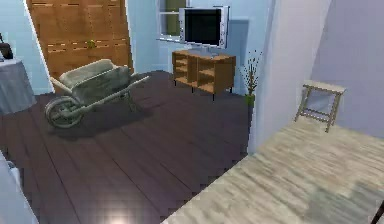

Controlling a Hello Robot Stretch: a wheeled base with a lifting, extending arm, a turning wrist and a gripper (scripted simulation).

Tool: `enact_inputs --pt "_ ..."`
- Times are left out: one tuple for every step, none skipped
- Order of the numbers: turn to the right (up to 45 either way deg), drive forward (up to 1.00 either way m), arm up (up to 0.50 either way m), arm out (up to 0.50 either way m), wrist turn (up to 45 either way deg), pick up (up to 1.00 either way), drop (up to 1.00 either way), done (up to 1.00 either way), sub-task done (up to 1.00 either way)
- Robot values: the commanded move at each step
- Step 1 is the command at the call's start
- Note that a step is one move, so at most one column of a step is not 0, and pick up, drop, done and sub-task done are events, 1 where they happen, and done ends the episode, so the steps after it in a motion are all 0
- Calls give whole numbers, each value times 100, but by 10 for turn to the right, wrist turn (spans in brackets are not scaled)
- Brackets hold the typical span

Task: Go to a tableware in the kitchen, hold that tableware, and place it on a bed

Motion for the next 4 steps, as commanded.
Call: enact_inputs --pt "-150 0 0 0 0 0 0 0 0" --pt "0 20 0 0 0 0 0 0 0" --pt "450 0 0 0 0 0 0 0 0" --pt "360 0 0 0 0 0 0 0 0"
